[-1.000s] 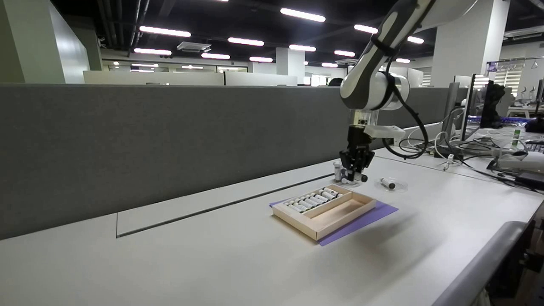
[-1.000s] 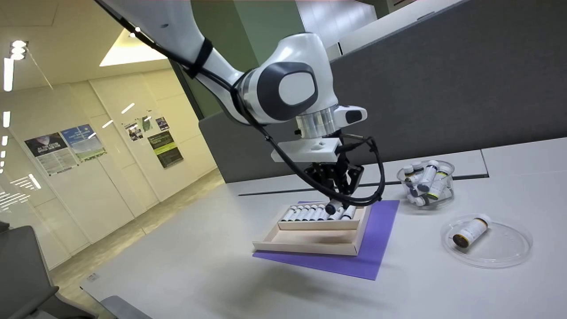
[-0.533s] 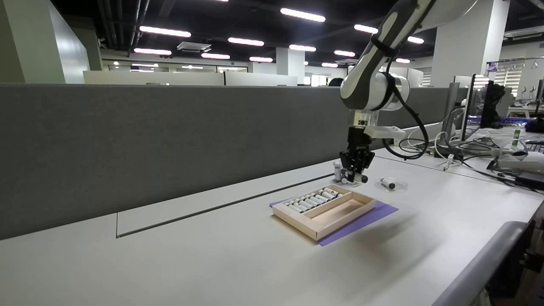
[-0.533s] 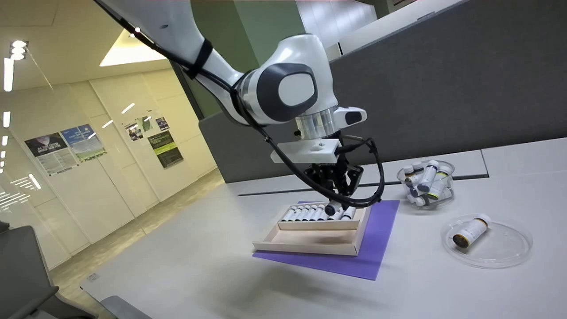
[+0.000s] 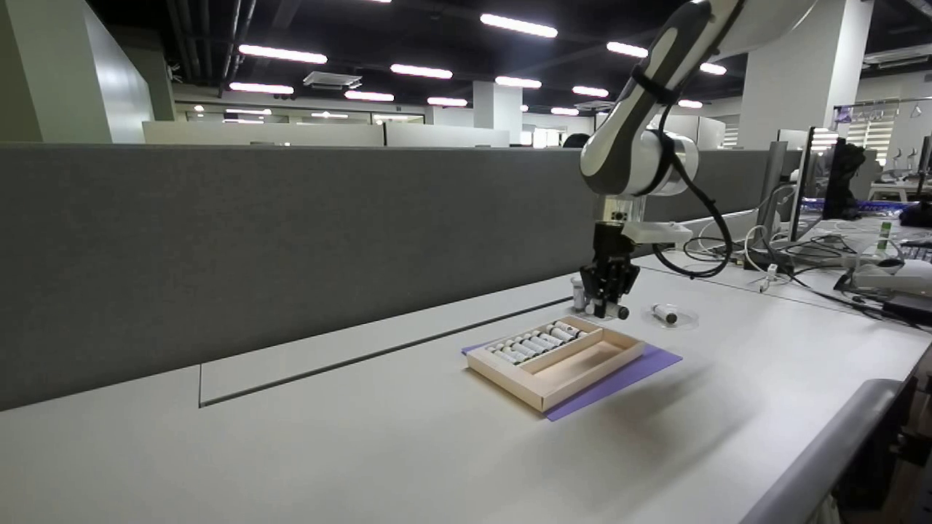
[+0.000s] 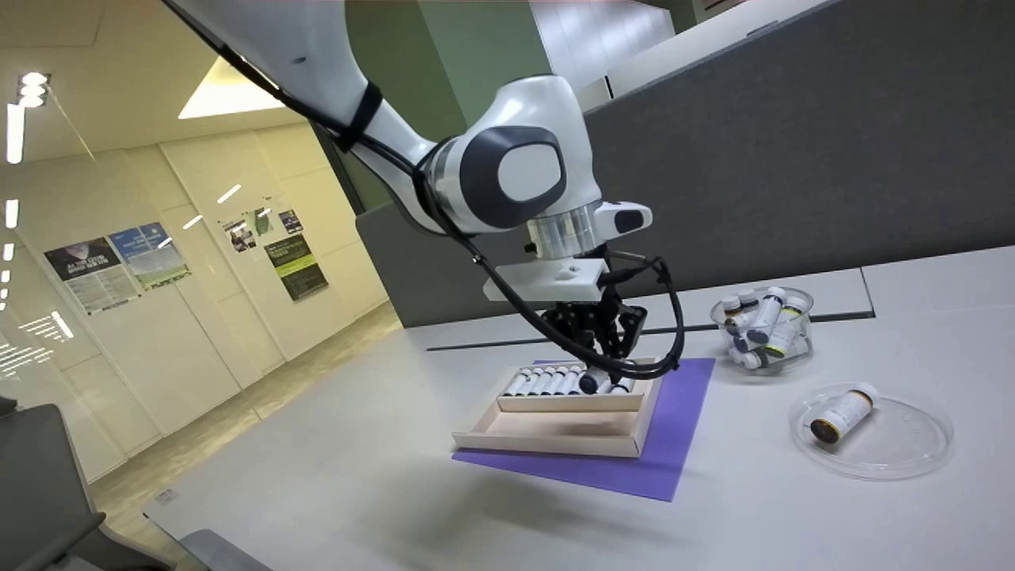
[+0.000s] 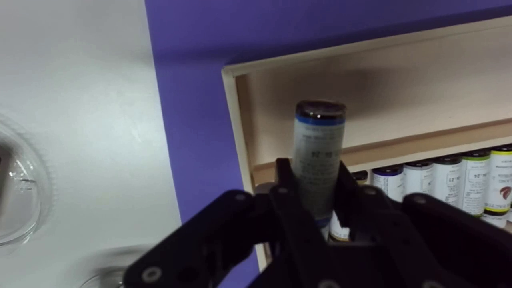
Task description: Pick up one bottle from the clear lid and place it on the bottom part of the tray
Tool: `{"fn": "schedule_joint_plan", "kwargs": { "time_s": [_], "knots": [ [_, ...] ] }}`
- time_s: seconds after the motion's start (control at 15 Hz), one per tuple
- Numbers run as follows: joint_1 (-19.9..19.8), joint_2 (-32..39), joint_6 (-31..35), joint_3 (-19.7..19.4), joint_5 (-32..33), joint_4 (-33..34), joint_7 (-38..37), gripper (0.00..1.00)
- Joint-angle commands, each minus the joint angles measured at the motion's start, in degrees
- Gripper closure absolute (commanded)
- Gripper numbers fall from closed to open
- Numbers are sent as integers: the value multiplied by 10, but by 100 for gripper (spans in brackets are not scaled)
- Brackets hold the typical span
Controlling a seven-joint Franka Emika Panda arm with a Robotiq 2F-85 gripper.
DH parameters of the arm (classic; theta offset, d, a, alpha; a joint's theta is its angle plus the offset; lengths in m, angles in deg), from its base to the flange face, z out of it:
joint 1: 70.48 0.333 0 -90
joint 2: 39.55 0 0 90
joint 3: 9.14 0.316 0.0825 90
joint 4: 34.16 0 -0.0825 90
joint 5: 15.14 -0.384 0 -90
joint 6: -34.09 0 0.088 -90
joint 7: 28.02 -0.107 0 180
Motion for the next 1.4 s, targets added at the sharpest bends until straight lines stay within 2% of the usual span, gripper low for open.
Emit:
{"fn": "schedule_joint_plan", "kwargs": {
  "time_s": [0.0,0.47,1.33],
  "knots": [
    [14,14,-1,0,12,5,-10,95],
    [29,41,2,5,15,10,-7,95],
    [26,55,31,17,18,11,2,95]
  ]
}}
